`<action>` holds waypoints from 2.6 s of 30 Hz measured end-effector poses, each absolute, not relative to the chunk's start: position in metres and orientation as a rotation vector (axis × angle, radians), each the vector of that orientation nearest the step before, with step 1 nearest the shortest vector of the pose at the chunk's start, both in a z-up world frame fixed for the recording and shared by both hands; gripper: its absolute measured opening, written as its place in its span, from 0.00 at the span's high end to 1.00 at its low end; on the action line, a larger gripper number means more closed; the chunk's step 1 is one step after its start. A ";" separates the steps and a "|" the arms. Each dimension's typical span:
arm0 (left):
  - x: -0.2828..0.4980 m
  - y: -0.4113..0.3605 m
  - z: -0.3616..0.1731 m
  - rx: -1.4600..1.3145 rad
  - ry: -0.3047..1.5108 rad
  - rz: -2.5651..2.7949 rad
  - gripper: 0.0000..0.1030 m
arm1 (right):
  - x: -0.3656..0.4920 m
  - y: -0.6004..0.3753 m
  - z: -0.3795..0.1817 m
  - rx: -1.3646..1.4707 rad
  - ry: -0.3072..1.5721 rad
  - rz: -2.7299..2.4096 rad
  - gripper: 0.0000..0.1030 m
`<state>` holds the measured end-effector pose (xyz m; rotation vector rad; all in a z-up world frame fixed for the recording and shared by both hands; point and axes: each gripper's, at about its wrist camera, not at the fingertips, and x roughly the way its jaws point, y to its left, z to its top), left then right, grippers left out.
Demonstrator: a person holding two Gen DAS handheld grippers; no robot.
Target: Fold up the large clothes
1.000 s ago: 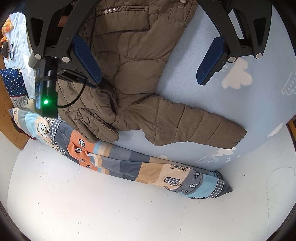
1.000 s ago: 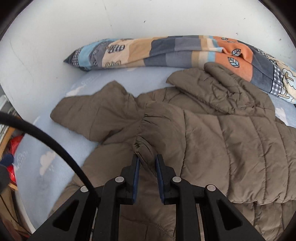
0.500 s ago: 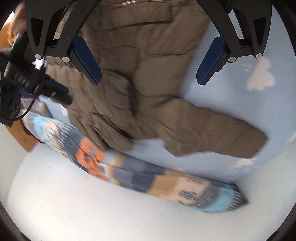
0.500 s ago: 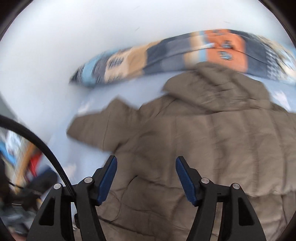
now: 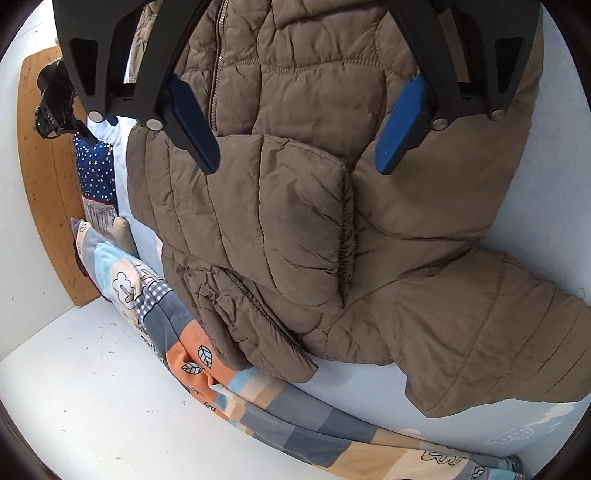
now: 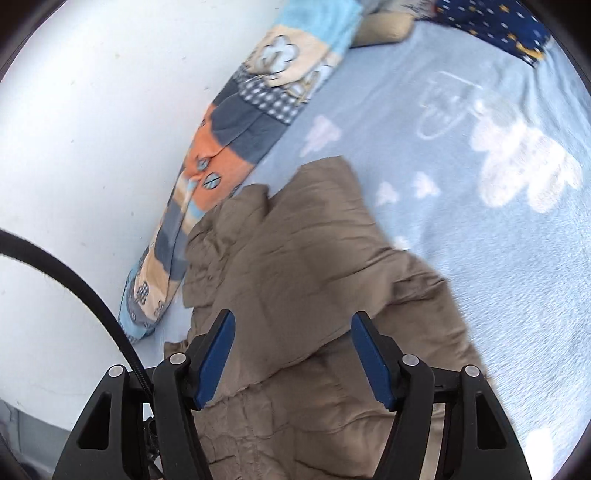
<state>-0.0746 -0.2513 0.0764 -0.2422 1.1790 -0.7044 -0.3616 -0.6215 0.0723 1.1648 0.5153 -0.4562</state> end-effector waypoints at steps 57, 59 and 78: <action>-0.096 -0.304 0.072 0.324 0.918 -0.518 0.39 | -0.255 -0.605 0.040 0.720 0.855 -0.596 0.50; -0.099 -0.301 0.084 0.294 0.895 -0.534 0.39 | -0.255 -0.599 0.049 0.699 0.837 -0.605 0.50; -0.089 -0.280 0.073 0.315 1.001 -0.544 0.35 | -0.196 -0.522 0.047 0.455 0.912 -0.459 0.48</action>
